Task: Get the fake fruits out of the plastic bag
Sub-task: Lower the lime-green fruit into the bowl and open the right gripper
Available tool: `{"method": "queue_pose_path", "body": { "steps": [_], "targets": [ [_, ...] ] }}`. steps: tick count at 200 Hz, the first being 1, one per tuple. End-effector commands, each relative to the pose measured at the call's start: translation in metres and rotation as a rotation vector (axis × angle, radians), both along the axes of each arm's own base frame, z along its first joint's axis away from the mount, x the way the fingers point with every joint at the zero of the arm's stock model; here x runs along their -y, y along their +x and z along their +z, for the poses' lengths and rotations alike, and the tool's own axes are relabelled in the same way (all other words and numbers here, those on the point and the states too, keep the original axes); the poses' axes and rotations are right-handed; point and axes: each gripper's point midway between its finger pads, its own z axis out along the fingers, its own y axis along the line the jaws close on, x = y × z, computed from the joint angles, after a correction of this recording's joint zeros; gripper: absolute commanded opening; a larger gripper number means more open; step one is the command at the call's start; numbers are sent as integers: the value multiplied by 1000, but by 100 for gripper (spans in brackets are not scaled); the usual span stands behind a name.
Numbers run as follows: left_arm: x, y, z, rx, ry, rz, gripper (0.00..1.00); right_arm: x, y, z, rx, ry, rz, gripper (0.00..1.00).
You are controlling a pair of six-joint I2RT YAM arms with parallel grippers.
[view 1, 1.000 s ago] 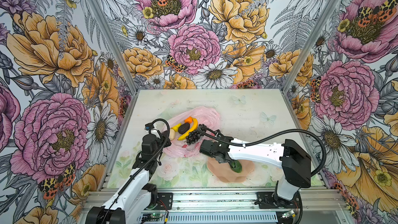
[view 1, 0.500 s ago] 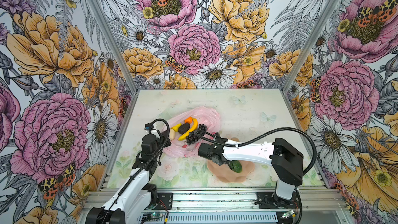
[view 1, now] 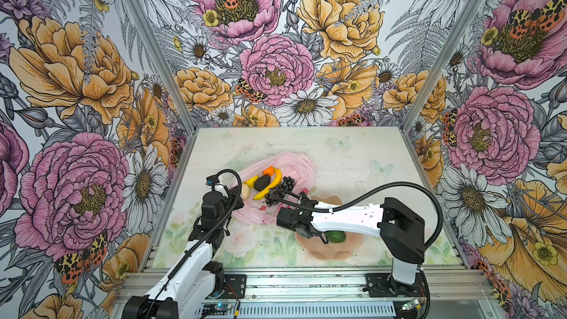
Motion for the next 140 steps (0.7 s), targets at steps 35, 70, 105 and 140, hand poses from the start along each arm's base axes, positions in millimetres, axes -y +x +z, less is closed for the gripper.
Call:
{"method": "queue_pose_path", "body": {
  "steps": [35, 70, 105, 140],
  "targets": [
    [-5, 0, 1, 20, 21, 12, 0, -14, -4, 2, 0, 25, 10, 73],
    [-5, 0, 1, 18, 22, 11, 0, -22, -6, 9, 4, 58, 26, 78],
    [-5, -1, 1, 19, 22, 12, 0, -33, -11, 12, -14, 86, 46, 76],
    [-5, -1, 1, 19, 22, 12, 0, -39, -18, 14, -25, 109, 55, 67]
  ]
}}
